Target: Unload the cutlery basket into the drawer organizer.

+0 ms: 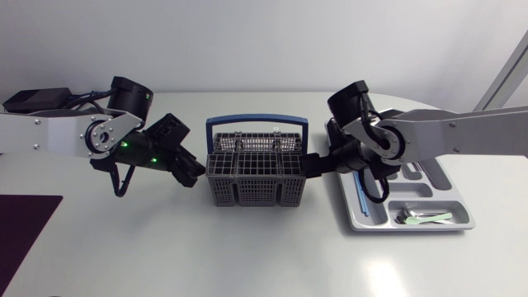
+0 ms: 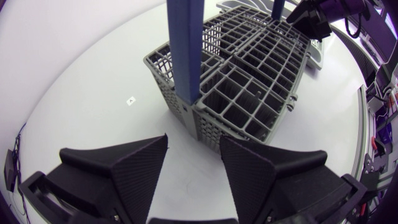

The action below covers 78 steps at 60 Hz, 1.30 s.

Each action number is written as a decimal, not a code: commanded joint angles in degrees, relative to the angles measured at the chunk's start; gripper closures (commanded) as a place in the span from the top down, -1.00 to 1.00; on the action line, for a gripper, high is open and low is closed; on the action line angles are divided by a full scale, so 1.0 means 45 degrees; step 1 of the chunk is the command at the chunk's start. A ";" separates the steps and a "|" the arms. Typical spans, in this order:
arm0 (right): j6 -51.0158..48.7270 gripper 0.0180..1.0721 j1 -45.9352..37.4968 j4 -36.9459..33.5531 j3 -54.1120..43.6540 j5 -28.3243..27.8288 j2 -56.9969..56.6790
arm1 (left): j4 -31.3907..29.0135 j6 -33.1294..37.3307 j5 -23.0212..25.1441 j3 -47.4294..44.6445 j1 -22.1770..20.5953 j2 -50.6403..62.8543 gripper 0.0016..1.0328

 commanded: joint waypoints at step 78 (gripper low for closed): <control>-0.3441 0.91 -0.3478 -0.0015 -0.5851 -0.1346 -1.2238 | -0.0555 -0.1800 -0.0016 -0.4315 0.3673 -1.0492 0.93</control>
